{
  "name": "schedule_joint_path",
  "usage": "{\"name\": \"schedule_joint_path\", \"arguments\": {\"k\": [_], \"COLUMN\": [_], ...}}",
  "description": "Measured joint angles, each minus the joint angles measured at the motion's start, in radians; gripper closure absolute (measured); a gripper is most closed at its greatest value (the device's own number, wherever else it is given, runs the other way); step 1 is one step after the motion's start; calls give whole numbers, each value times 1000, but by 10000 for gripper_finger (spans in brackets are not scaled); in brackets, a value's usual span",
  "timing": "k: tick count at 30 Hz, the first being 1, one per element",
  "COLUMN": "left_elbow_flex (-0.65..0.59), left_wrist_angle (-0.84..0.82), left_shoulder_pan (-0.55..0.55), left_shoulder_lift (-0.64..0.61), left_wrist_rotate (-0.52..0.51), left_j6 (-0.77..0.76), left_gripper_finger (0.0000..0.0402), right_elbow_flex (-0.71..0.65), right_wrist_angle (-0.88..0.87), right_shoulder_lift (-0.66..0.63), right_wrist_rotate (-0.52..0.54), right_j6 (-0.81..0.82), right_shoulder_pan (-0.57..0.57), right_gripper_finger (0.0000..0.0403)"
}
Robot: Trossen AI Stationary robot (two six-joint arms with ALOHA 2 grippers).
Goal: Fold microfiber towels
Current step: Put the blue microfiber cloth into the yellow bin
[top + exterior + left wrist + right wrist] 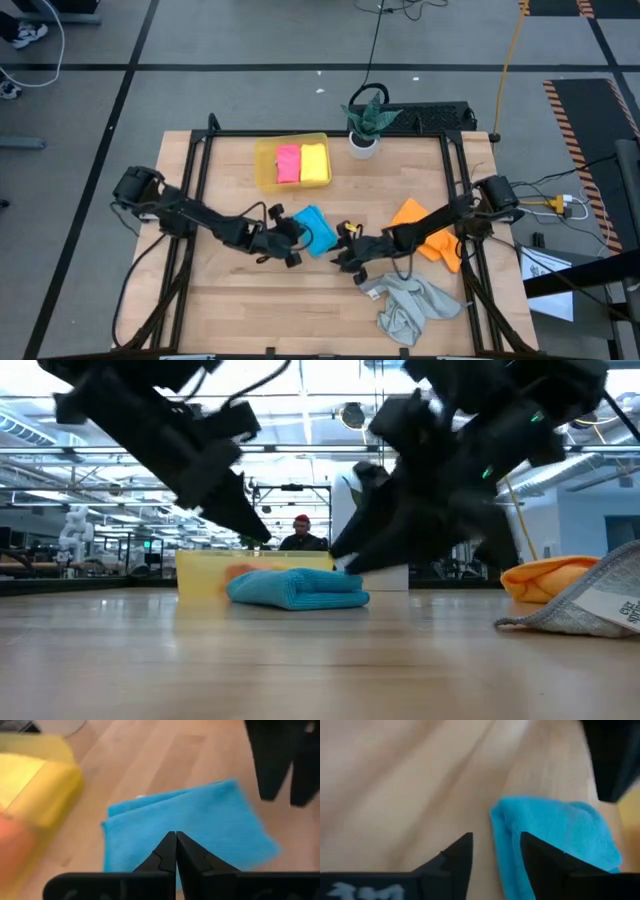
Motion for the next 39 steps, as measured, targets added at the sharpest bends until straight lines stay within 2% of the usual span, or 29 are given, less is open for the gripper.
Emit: {"name": "schedule_joint_path", "arguments": {"k": [3, 6, 13, 20, 26, 32, 39], "left_elbow_flex": [-2, -1, 0, 0, -1, -1, 0], "left_wrist_angle": [-22, -19, -7, 3, 63, 105, 124], "left_shoulder_pan": [33, 51, 57, 61, 80, 104, 128], "left_shoulder_lift": [13, 41, 79, 79, 106, 154, 185], "left_wrist_rotate": [0, 9, 13, 4, 5, 20, 70], "left_j6": [-10, -13, -13, -4, 36, 54, 54], "left_gripper_finger": [398, 393, 383, 396, 384, 398, 384], "right_elbow_flex": [28, 54, 69, 69, 68, 68, 68], "right_wrist_angle": [-18, -2, -5, 31, 37, -11, -16], "right_shoulder_lift": [52, 90, 98, 80, 81, 82, 82], "right_wrist_rotate": [5, 47, 73, 64, -27, -157, -182], "right_j6": [-120, -199, -279, -332, -322, -323, -320], "right_shoulder_pan": [-20, -37, -51, -30, -110, -160, -171], "right_gripper_finger": [227, 225, 253, 251, 248, 253, 245]}}
